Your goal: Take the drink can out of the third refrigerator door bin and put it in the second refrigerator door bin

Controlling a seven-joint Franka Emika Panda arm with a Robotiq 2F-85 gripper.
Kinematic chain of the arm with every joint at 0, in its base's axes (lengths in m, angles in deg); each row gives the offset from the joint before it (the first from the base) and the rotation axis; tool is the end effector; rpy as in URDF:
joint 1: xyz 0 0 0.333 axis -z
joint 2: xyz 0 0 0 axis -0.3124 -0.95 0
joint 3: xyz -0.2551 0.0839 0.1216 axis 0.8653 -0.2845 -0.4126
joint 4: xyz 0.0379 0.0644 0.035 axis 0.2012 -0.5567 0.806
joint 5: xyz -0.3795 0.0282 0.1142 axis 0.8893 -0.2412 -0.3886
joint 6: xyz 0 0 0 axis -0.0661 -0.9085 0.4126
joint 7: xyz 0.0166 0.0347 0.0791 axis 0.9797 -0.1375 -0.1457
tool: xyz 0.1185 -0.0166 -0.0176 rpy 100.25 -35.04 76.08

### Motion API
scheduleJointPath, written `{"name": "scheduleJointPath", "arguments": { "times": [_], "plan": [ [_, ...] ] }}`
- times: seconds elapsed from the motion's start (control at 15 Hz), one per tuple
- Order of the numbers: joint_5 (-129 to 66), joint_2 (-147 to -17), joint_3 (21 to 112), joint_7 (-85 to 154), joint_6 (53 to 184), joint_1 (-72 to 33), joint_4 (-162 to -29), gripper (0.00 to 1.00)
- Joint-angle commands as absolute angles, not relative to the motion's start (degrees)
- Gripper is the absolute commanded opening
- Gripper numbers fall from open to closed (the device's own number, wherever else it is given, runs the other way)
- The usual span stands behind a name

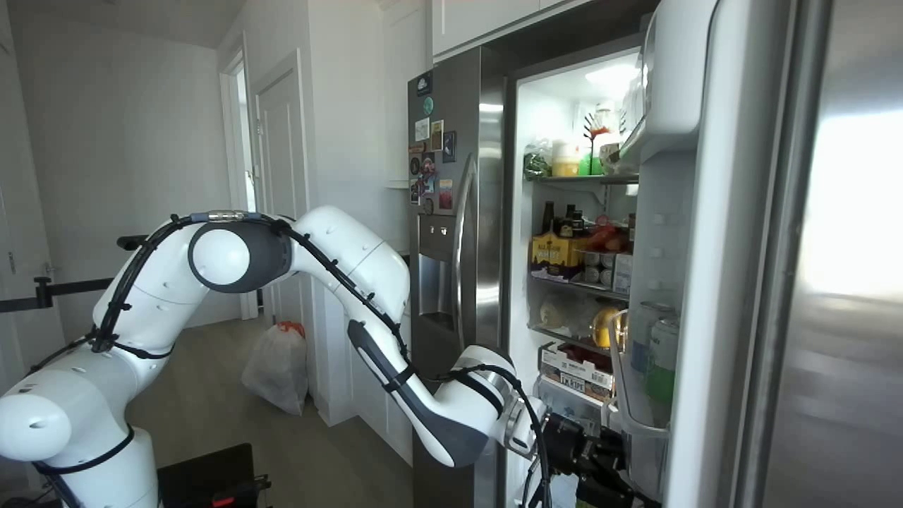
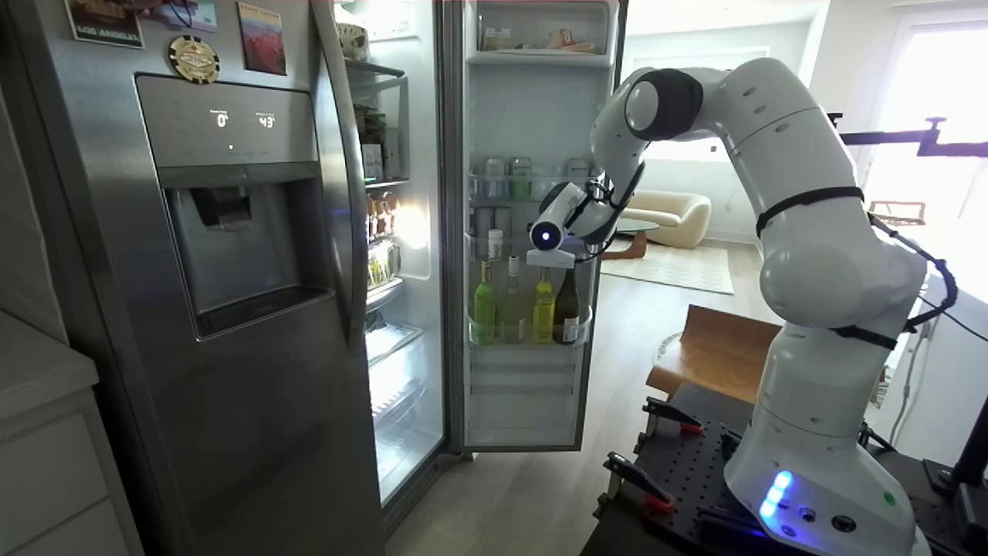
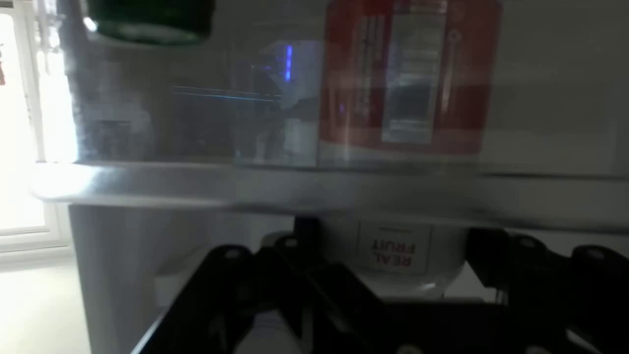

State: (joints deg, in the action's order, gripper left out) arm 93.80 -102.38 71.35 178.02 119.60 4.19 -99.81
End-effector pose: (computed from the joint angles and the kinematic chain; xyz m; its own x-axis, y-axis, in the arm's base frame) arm 0.5934 -0.3701 0.2271 0.0637 -0.1018 0.9928 -0.9002 -0.4353 0.0131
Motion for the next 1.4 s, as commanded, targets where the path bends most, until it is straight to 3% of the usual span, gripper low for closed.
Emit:
{"name": "scheduleJointPath", "arguments": {
  "times": [0.0,0.8,1.0,1.33],
  "plan": [
    [99.49,-99.81,63.94,179.7,117.92,9.69,-100.29,0.47],
    [114.32,-99.38,37.17,178.92,107.07,33.16,-107.38,0.47],
    [116.67,-98.84,35.31,178.92,98.66,35.32,-111.84,0.47],
    [114.91,-96.38,39.5,178.89,88.89,29.59,-117.45,0.47]
  ]
}}
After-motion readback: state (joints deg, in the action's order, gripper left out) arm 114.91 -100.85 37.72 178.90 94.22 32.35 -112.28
